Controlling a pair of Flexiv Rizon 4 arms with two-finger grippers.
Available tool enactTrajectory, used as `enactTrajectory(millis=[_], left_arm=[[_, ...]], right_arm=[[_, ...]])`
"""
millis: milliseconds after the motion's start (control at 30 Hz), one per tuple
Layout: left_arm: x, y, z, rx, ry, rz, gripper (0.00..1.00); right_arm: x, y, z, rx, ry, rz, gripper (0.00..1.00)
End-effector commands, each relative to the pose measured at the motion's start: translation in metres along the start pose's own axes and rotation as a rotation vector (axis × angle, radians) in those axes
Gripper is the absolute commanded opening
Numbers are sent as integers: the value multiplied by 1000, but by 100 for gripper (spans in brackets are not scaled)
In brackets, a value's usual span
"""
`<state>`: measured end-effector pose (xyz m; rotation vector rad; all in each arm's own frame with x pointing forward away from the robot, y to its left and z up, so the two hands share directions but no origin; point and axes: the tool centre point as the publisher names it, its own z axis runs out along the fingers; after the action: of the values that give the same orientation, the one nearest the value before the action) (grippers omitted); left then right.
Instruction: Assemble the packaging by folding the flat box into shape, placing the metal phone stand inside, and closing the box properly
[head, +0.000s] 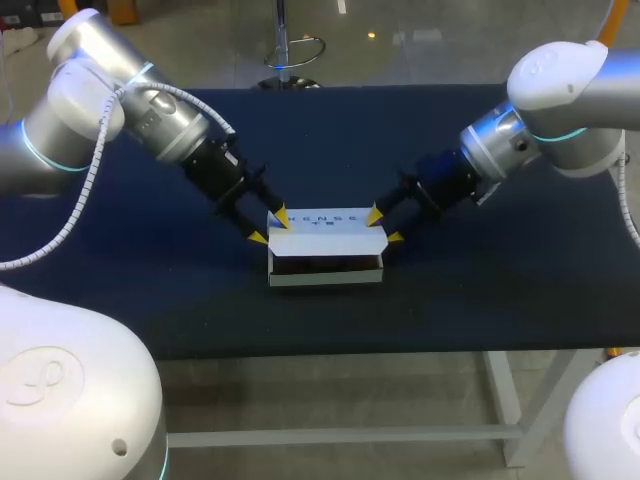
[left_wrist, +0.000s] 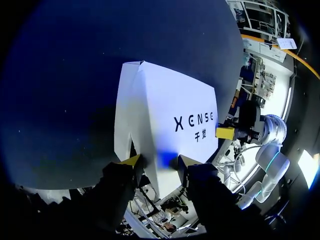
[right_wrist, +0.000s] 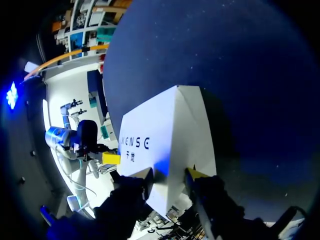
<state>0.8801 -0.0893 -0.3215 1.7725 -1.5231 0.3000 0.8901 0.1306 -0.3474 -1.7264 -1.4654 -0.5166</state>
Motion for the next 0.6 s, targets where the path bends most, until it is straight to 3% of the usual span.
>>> enactTrajectory(millis=[33,600], left_arm=[[5,-3,1,-11,-9,-8,48],[7,-4,-3,-36,-17,-30,47]], right_arm=[[4,3,3,14,0,3,45],[9,4,-1,25,5,15,46]])
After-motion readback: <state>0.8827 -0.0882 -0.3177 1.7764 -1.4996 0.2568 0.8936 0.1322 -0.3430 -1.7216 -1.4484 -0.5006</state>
